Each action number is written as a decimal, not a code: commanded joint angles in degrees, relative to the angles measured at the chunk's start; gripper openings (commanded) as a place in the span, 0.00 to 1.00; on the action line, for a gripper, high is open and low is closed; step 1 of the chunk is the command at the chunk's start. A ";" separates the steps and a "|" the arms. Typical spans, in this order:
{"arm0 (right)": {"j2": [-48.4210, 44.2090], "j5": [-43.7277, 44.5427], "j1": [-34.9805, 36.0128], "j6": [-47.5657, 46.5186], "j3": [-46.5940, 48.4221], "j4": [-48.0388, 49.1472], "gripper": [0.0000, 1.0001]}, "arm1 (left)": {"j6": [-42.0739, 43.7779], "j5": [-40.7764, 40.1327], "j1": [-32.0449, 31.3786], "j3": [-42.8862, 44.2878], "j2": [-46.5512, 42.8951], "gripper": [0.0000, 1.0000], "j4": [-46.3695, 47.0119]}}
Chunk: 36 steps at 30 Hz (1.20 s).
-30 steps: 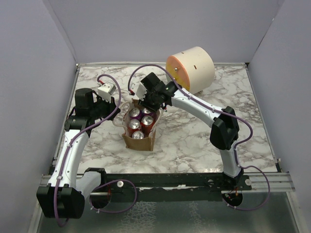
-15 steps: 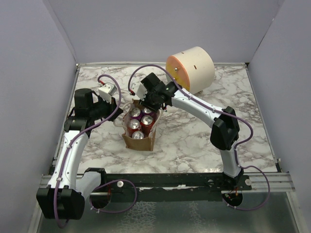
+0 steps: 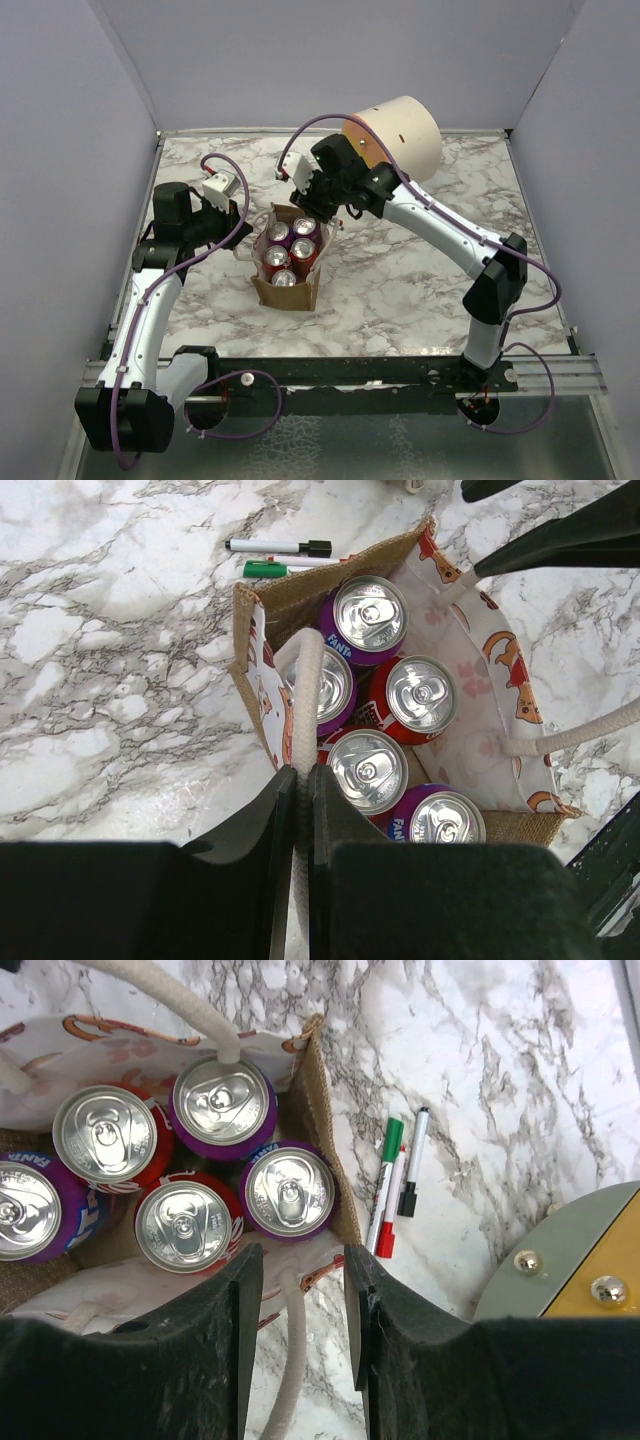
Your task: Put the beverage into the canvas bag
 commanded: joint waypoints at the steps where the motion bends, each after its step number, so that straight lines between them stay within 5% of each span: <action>1: -2.69 -1.26 -0.46 0.69 -0.24 4.26 0.38 | -0.45 -0.58 0.42 -0.27 -1.06 0.00 0.46; 11: -10.36 -0.17 -4.47 3.14 -3.63 6.19 0.38 | 0.28 1.41 0.42 0.47 0.17 0.00 -0.23; 21: -21.61 -3.06 -17.89 5.67 -18.42 12.60 0.40 | 0.05 3.68 0.42 1.15 2.07 0.00 -0.28; 26: -27.24 -2.82 -24.93 8.20 -25.76 15.25 0.52 | 0.75 2.81 0.42 3.32 3.18 0.00 -1.20; 36: -36.67 -3.38 -35.80 10.28 -36.03 16.27 0.77 | 2.12 -0.20 0.41 8.36 4.97 0.51 -3.36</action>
